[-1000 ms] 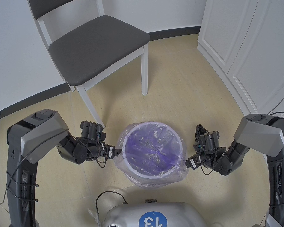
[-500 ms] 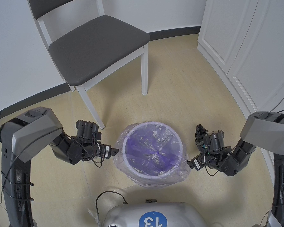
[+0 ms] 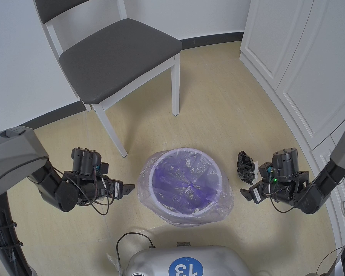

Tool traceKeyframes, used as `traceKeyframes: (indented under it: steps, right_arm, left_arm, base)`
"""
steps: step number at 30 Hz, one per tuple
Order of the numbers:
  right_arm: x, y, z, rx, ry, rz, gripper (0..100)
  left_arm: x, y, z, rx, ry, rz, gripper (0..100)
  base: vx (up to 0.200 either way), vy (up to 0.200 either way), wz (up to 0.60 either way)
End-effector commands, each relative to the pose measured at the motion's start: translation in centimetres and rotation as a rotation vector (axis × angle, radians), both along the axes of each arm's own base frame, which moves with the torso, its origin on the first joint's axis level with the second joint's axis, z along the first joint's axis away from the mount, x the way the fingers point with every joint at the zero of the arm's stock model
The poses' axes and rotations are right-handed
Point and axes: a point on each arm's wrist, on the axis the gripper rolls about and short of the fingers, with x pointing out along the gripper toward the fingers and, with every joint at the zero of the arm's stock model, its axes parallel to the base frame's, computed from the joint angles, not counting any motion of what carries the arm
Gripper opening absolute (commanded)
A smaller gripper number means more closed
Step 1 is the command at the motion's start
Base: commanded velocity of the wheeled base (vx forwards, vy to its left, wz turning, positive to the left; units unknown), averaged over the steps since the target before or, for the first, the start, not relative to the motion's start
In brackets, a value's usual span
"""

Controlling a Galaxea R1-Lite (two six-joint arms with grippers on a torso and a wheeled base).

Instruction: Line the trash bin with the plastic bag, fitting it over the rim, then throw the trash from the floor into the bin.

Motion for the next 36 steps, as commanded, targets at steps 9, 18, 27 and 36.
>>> traceKeyframes:
  steps: [9,18,27,36]
  right_arm:
    - [4.8,-1.4,0.6,0.274,-0.087,-0.246,100]
    - [8.4,-2.2,-2.2,0.312,-0.167,-0.274,100]
    - [8.9,-2.2,-4.0,0.342,-0.237,-0.264,100]
    - [7.8,-3.1,-5.0,0.329,-0.182,-0.171,100]
  left_arm:
    - [-8.9,-0.1,7.5,-0.220,-0.194,0.004,100]
    - [-9.8,0.4,9.1,-0.272,-0.333,0.020,100]
    - [-11.1,0.1,6.4,-0.237,-0.245,0.006,100]
    - [-10.6,0.3,5.2,-0.174,-0.244,0.093,100]
  base:
    - [0.000,0.000,0.00]
    - [0.000,0.000,0.00]
    - [0.000,0.000,0.00]
    - [0.000,0.000,0.00]
